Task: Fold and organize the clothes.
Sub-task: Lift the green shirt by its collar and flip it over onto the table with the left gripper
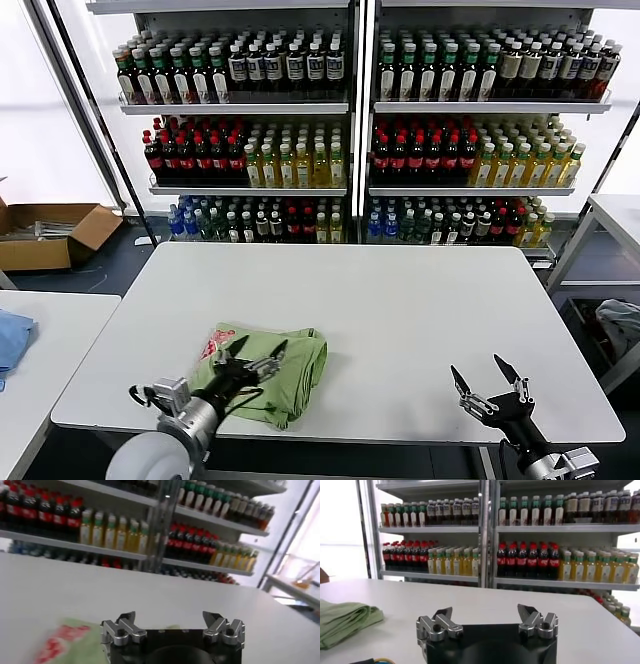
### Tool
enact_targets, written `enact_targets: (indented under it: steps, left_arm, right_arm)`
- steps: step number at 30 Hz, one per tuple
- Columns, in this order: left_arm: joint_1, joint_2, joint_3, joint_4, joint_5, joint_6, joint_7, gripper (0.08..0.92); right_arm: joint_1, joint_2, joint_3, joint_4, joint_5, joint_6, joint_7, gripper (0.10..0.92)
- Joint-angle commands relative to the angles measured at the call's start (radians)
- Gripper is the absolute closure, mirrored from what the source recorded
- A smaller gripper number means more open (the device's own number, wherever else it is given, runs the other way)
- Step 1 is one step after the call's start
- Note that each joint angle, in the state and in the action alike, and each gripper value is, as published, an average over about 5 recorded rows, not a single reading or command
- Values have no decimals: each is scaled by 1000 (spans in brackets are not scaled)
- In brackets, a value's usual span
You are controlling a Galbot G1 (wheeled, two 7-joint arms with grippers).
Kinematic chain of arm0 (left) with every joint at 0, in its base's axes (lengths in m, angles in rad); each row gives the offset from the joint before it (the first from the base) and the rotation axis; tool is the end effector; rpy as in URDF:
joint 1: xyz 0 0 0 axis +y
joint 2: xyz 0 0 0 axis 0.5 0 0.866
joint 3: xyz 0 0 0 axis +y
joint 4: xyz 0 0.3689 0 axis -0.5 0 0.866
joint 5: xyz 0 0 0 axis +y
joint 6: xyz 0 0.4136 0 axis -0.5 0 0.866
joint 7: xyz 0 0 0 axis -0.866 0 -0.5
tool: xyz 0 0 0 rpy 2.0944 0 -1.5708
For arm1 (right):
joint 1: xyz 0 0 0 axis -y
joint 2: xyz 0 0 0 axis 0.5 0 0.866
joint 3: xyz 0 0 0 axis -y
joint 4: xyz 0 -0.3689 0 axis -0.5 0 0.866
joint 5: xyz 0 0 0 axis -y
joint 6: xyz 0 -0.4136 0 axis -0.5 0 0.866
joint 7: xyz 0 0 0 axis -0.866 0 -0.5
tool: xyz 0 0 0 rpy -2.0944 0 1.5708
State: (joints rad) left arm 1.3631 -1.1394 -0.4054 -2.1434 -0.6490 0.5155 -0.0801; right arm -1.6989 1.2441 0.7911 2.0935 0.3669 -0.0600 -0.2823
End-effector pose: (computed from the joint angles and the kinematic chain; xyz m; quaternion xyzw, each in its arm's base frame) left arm 0.2819 0.0233 -0.2486 -0.1662 -0.9625 0.0930 0.1931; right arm 0.1999 -0.1418 -0.3078 0.1123 -0.9911 0.0148 0.0697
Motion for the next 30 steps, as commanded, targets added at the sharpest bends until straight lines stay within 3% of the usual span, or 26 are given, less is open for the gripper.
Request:
enact_targets:
  steps: [1,30]
  left_arm:
    - [-29,148,-152,205,6,6,34,177]
    - [-116,88,-50,304,-56,61,32,177]
  right_arm:
    - [-3,-2,-12,1,0,3,-1,203]
    - [-18,-5,9,17,6,5,-1,203]
